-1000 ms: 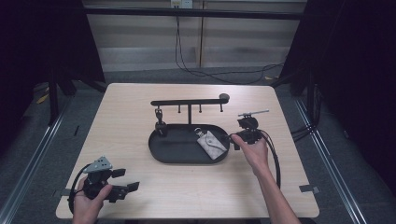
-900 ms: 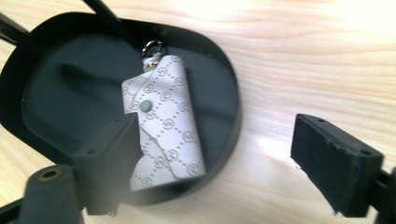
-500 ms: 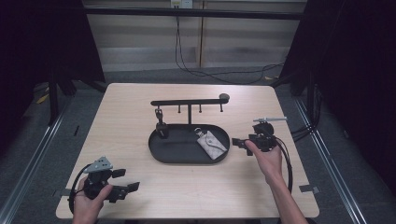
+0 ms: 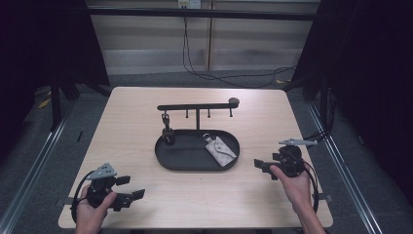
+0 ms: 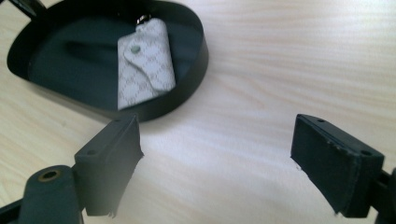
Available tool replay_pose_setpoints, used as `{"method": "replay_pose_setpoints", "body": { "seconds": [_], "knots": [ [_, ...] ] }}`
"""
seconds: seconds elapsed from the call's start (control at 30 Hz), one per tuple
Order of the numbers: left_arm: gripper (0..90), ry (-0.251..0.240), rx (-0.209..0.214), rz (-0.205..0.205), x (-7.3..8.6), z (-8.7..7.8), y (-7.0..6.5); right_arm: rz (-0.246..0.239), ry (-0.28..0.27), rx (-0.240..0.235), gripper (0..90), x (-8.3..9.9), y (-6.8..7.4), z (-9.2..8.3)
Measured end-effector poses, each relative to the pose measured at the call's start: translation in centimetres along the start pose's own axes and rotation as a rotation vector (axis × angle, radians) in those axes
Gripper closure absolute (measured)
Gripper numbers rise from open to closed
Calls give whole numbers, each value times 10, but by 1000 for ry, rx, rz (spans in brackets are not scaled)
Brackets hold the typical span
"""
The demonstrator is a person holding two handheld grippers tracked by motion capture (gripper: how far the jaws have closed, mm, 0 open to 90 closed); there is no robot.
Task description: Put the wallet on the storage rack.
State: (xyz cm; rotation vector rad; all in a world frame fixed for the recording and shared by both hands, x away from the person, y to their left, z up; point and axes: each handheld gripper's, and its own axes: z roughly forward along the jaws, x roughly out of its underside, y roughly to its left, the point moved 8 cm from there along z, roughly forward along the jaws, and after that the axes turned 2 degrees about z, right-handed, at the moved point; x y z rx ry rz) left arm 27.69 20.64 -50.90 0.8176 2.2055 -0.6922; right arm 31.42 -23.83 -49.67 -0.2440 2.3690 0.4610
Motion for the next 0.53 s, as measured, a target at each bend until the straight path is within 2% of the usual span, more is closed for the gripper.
{"method": "replay_pose_setpoints", "body": {
  "seconds": [0.07,0.27,0.33,0.5,0.53],
  "knots": [
    [182,-5,2,-4,0,0,0,6,13,3,171,7,-1,-2],
    [182,3,8,-1,1,3,-2,0,-7,5,171,23,-4,-9],
    [182,-4,5,-3,1,2,-2,9,-33,0,171,28,-5,-9],
    [182,-16,7,-10,1,1,-2,-5,-19,8,164,37,-6,-4],
    [182,-14,6,-11,1,1,-1,-13,1,15,163,40,-8,-1]
  ]
}}
